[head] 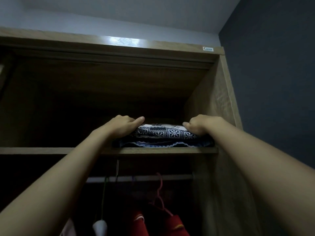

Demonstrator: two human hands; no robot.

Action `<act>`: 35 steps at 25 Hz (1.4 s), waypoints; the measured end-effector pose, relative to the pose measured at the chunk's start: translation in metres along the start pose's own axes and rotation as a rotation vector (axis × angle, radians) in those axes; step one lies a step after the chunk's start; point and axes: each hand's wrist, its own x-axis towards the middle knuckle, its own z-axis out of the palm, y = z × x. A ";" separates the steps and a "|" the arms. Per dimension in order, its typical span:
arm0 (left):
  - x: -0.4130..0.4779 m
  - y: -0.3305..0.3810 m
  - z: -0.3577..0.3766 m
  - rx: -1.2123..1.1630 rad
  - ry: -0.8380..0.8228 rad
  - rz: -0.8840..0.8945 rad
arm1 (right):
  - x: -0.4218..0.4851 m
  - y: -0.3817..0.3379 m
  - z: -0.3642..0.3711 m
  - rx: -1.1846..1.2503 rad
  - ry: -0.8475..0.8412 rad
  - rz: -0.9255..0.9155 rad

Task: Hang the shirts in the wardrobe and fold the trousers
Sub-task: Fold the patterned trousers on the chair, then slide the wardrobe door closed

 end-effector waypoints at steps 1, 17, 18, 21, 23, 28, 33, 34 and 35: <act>-0.002 -0.001 0.000 -0.003 0.008 -0.001 | -0.002 -0.002 0.001 -0.019 0.003 0.011; -0.240 -0.125 0.042 -0.201 0.311 0.171 | -0.215 -0.211 0.145 0.592 0.417 -0.486; -0.268 -0.138 0.049 -0.141 0.277 0.147 | -0.235 -0.234 0.163 0.630 0.320 -0.540; -0.340 -0.170 0.058 -0.035 0.204 0.089 | -0.292 -0.295 0.210 0.720 0.137 -0.624; -0.390 -0.199 0.061 0.010 0.185 0.059 | -0.336 -0.336 0.238 0.777 0.052 -0.704; -0.488 -0.281 0.081 0.184 0.103 0.029 | -0.446 -0.424 0.307 0.767 -0.234 -0.976; -0.494 -0.337 0.104 0.398 -0.191 -0.016 | -0.489 -0.478 0.354 0.512 -0.467 -1.080; -0.494 -0.344 0.109 0.396 -0.215 -0.016 | -0.487 -0.486 0.361 0.425 -0.464 -1.068; -0.494 -0.348 0.114 0.388 -0.215 -0.014 | -0.482 -0.492 0.366 0.331 -0.435 -1.060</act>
